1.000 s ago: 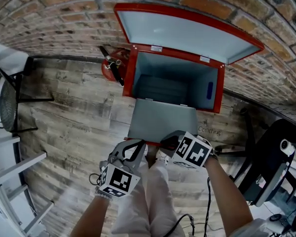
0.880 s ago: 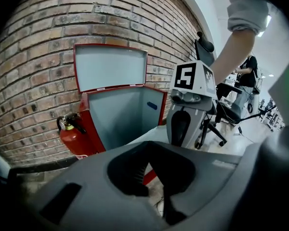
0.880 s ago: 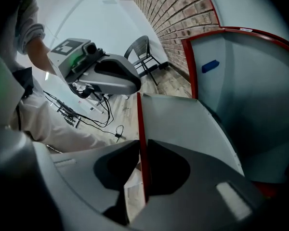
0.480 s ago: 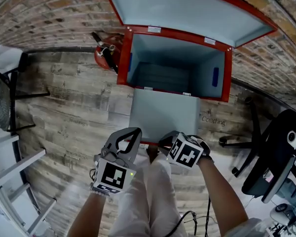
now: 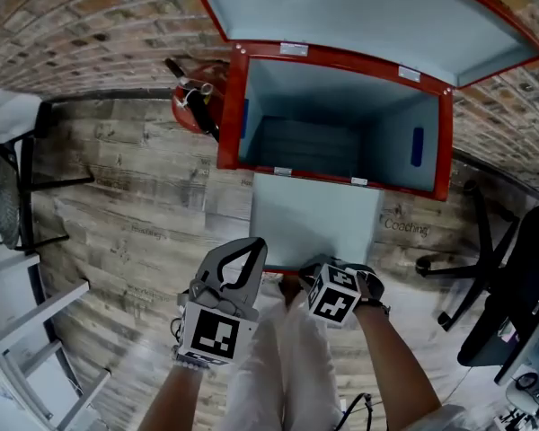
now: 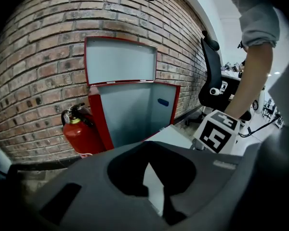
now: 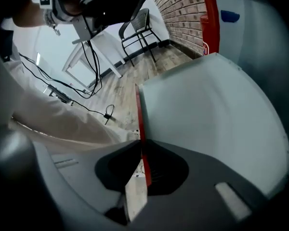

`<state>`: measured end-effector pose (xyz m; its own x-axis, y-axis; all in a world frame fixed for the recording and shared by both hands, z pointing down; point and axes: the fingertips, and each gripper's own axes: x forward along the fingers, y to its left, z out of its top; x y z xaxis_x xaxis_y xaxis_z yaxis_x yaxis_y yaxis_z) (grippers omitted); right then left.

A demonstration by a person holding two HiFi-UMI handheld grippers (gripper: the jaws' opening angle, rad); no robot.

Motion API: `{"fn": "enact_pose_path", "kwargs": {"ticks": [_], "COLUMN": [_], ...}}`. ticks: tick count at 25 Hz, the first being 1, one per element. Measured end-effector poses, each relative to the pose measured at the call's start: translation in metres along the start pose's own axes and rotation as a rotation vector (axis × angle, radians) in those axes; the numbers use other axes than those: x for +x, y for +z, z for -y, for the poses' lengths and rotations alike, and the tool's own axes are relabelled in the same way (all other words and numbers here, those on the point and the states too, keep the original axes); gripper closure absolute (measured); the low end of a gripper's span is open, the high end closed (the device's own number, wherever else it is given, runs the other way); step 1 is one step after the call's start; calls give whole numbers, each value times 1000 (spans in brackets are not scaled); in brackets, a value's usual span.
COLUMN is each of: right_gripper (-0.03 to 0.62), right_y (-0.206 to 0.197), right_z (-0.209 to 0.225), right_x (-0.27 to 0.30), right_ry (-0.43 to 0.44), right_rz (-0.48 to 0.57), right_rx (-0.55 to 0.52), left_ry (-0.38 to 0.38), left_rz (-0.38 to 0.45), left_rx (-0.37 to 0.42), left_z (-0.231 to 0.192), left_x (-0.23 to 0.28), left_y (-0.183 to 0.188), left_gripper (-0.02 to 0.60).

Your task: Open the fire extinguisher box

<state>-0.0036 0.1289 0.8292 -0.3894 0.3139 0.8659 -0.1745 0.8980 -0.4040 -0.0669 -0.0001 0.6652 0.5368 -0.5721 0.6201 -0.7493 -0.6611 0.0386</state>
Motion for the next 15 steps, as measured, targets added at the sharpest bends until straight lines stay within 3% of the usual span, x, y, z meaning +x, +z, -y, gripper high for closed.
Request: {"fn": "enact_pose_path", "kwargs": {"ticks": [15], "right_gripper": [562], "right_y": [-20], "right_z": [74], "right_x": [81], "right_ry": [-147], "right_rz": [-79], "right_rx": [-105], "left_ry": [-44], "left_rz": [25], "left_rx": [28], "left_z": [-14], "left_x": [57], "left_y": [-18], "left_gripper": [581]}}
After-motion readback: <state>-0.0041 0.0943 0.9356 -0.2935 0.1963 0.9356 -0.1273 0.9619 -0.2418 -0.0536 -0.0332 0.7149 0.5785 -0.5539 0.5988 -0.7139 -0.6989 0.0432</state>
